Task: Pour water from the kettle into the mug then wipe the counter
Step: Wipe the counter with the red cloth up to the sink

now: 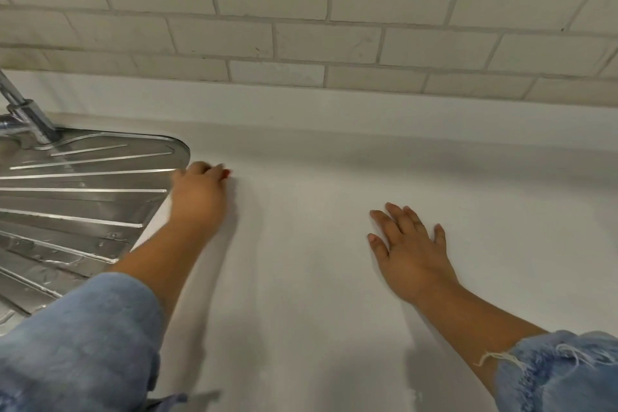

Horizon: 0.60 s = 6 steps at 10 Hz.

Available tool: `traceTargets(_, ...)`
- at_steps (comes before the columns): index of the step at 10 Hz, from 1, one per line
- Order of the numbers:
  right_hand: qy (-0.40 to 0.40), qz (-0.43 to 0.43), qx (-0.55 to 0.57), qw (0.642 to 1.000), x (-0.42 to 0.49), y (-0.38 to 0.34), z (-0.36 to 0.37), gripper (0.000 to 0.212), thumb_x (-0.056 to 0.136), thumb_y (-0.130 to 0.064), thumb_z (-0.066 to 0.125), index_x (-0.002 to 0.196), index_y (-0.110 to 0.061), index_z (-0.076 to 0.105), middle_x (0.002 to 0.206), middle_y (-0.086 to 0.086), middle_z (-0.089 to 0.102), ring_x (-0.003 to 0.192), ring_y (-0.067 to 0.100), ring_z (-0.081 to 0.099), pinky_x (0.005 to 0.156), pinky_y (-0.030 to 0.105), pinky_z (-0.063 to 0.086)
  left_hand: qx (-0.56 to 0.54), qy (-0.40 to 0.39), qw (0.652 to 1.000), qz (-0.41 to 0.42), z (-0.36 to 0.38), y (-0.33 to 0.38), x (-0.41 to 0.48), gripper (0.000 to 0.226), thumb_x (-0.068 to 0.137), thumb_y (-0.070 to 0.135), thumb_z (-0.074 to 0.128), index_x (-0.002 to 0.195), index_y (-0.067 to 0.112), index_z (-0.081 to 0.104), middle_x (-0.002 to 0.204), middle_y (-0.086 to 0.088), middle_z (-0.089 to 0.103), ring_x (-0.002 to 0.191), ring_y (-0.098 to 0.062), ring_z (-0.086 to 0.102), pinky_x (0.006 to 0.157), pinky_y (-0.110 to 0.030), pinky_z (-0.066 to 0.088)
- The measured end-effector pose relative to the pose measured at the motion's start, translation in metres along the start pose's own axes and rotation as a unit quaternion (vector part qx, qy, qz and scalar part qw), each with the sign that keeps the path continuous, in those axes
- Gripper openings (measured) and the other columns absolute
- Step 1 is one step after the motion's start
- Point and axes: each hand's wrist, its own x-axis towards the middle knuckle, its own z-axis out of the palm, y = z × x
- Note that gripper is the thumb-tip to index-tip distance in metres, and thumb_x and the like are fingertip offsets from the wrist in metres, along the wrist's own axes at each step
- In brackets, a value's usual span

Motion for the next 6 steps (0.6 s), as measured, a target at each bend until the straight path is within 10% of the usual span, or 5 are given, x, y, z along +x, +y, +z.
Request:
traceTargets(3, 0.011, -0.006, 0.005, 1.000, 0.000, 0.002, 0.001, 0.053, 0.096, -0.051, 0.007, 0.148, -0.040, 0.001, 0.159, -0.013, -0.005, 0.146, 0.012, -0.008, 0.117, 0.053, 0.000, 0.042, -0.110, 0.974, 0.195, 0.052, 0.084, -0.018, 0.041, 0.095, 0.032, 0.038, 0.135, 0.031, 0.043, 0.142, 0.002, 0.043, 0.122, -0.031, 0.035, 0.095, -0.040, 0.038)
traceTargets(6, 0.007, -0.004, 0.002, 1.000, 0.001, 0.001, 0.001, 0.053, 0.096, -0.051, 0.007, 0.147, -0.040, 0.001, 0.159, -0.012, -0.006, 0.147, 0.013, -0.008, 0.116, 0.053, -0.001, 0.092, -0.031, 0.984, -0.153, -0.008, -0.086, 0.005, 0.033, 0.092, 0.023, 0.036, 0.116, 0.017, 0.058, 0.128, -0.016, 0.051, 0.115, -0.042, 0.038, 0.096, -0.046, 0.038)
